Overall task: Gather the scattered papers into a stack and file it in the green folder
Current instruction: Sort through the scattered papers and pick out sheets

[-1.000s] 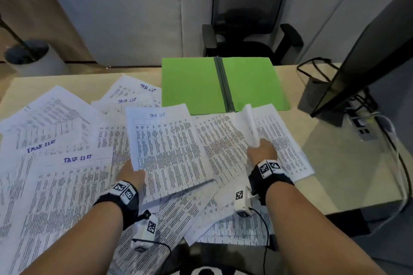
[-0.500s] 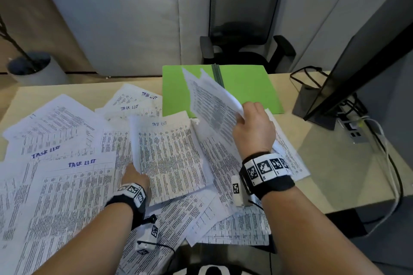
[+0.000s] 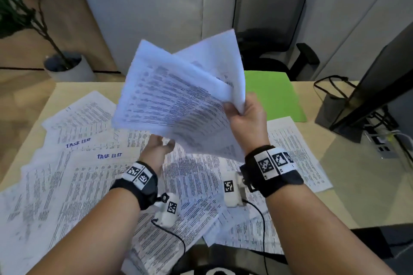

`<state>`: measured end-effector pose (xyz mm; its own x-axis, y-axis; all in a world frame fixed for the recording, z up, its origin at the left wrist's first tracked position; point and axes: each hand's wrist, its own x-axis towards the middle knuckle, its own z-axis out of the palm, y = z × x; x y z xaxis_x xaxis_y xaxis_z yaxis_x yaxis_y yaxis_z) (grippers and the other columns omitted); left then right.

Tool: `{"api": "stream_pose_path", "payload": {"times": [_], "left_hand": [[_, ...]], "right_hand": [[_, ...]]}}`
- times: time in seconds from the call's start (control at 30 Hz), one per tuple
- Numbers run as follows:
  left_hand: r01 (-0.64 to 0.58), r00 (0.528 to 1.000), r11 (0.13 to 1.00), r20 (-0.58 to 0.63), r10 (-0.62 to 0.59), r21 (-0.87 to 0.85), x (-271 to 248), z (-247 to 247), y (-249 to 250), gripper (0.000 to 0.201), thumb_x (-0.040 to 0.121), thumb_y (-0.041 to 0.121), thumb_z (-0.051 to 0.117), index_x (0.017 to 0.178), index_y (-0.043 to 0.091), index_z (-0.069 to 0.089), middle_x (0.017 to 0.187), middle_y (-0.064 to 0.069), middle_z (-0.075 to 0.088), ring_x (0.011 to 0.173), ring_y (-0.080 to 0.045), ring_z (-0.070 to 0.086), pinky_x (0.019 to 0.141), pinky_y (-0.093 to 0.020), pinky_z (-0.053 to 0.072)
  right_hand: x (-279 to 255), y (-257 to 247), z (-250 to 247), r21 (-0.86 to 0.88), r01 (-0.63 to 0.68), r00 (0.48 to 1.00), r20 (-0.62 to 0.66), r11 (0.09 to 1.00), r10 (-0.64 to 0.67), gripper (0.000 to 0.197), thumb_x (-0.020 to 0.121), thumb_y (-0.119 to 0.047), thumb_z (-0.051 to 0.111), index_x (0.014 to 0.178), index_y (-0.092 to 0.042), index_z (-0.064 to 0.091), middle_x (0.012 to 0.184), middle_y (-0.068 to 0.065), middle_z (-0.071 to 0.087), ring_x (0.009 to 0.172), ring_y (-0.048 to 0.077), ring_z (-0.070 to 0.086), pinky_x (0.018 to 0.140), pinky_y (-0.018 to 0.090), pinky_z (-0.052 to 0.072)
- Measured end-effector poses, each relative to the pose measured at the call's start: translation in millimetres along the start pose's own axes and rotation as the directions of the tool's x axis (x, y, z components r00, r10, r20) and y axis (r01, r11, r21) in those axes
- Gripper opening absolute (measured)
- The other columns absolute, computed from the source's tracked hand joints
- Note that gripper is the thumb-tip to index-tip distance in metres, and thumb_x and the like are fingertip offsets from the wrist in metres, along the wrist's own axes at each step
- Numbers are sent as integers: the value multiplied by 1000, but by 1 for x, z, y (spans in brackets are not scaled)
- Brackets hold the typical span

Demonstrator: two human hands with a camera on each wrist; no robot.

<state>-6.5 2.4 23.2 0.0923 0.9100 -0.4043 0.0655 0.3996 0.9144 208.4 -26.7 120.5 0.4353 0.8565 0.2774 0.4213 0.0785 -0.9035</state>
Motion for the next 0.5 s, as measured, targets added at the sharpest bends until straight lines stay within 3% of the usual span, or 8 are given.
{"api": "stream_pose_path", "payload": {"times": [0.03, 0.1, 0.17, 0.23, 0.33, 0.43, 0.5], "left_hand": [[-21, 1000, 999, -1, 21, -43, -2, -3, 3, 38, 86, 4, 59, 121, 19, 56, 121, 7, 65, 119, -19, 54, 104, -44, 39], [-37, 998, 999, -58, 36, -10, -7, -12, 5, 22, 90, 1, 57, 100, 20, 62, 93, 13, 72, 100, -19, 63, 86, -35, 48], [-54, 995, 992, -77, 63, 118, -12, -25, -2, 19, 91, 8, 62, 104, 21, 65, 98, 8, 72, 96, -17, 66, 77, -29, 49], [-29, 997, 978, -67, 44, 205, -17, -36, -12, 19, 90, 18, 65, 108, 22, 64, 103, 7, 69, 96, -15, 65, 72, -25, 48], [33, 992, 974, -124, -5, 225, -21, -41, -28, 23, 89, 26, 66, 110, 18, 64, 102, 5, 68, 96, -21, 64, 80, -31, 49], [115, 977, 952, -204, -57, 284, -21, -43, -41, 25, 92, 23, 63, 115, 15, 63, 109, -3, 67, 102, -27, 62, 93, -42, 48], [186, 966, 907, -240, -98, 378, -20, -46, -47, 28, 92, 22, 62, 117, 10, 62, 115, -7, 66, 104, -29, 61, 95, -41, 47]], "right_hand": [[0, 5, 3, 71, -96, 995, 27, 993, 95, 12, 80, -26, 67, 80, -30, 56, 77, 3, 57, 64, 15, 51, 60, 34, 44], [-1, 21, 7, 150, -252, 967, 84, 956, 242, 18, 75, -28, 69, 91, -28, 58, 80, -1, 64, 67, 16, 59, 64, 37, 53], [-6, 38, 11, 88, -333, 941, 100, 939, 324, 32, 73, -25, 71, 102, -25, 57, 93, 2, 69, 80, 20, 67, 75, 42, 59], [-11, 51, 15, 3, -381, 920, 104, 925, 379, 37, 77, -20, 70, 110, -24, 53, 101, 4, 68, 86, 22, 67, 78, 41, 58], [-21, 71, 20, -151, -431, 878, 156, 890, 452, 40, 87, -17, 63, 123, -22, 47, 107, 6, 66, 89, 21, 64, 76, 31, 52], [-29, 89, 18, -365, -405, 863, 152, 839, 482, 41, 90, -17, 57, 130, -16, 46, 117, 11, 64, 102, 28, 61, 87, 34, 50], [-35, 99, 13, -436, -439, 838, 117, 786, 532, 42, 92, -15, 54, 133, -11, 47, 124, 14, 61, 111, 31, 58, 93, 34, 46]]}}
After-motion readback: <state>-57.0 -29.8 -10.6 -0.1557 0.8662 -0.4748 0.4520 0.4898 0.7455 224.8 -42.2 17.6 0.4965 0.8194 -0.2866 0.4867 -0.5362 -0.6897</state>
